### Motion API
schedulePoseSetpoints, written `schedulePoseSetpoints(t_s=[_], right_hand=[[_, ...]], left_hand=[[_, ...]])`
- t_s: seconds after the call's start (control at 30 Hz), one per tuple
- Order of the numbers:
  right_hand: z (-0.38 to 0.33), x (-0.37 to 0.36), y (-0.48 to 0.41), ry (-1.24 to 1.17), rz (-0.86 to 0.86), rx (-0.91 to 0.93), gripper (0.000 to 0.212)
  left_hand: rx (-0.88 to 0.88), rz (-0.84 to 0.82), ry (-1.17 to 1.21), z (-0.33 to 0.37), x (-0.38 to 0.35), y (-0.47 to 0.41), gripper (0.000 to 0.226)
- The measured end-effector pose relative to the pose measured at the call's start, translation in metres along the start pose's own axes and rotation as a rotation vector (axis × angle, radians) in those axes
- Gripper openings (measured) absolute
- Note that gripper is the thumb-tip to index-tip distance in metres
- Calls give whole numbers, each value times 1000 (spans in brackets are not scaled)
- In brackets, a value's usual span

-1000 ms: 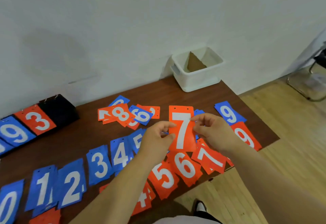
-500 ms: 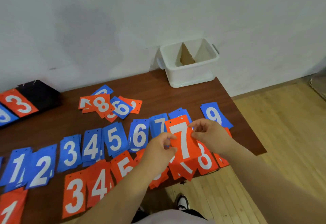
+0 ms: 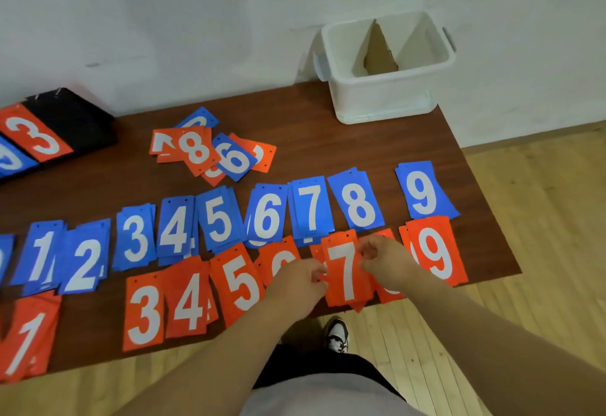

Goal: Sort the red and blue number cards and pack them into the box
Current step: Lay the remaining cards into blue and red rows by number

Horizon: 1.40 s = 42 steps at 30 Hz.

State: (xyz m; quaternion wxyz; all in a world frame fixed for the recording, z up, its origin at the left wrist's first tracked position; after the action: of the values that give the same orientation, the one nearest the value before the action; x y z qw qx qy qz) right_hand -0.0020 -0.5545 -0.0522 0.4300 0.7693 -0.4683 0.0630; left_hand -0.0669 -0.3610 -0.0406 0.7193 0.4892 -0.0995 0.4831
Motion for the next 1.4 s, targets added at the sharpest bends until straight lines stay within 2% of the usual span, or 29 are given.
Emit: schedulePoseSetpoints(t_s=[0.2, 0.47, 0.73, 0.87, 1.07, 1.13, 1.23, 1.4], right_hand=[[-24, 17, -2, 136, 33, 14, 38], [-123, 36, -13, 162, 125, 247, 62], [-214, 10, -46, 220, 131, 318, 59], [-253, -14, -73, 269, 109, 293, 57], [-277, -53, -153, 279, 82, 166, 24], [-283, -60, -166, 328, 75, 126, 28], [-311, -70, -182, 405, 93, 91, 65], [-325, -86, -213, 403, 81, -16, 77]], left_hand=[[20, 107, -33, -13, 36, 8, 35], [56, 409, -119, -44, 138, 34, 51], [213, 567, -197, -126, 226, 46, 59], [274, 560, -275, -169, 267, 35, 61], [300, 457, -384, -235, 322, -11, 69], [294, 413, -419, -247, 335, -28, 71], [268, 369, -431, -267, 360, -64, 73], [207, 314, -432, -279, 389, -123, 82]])
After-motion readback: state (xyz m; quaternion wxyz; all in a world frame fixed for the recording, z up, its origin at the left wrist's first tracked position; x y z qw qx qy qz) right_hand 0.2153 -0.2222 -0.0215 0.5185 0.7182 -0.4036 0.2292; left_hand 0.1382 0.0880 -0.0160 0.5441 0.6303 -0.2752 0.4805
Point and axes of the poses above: each hand's wrist, its own y-axis away from the middle knuckle, its own x-axis out of the back of the hand, z = x × y, the point moved 8 cm from there along -y, towards the middle knuckle, and after that the axes turned 8 degrees about -y, right-handed, at the moved point
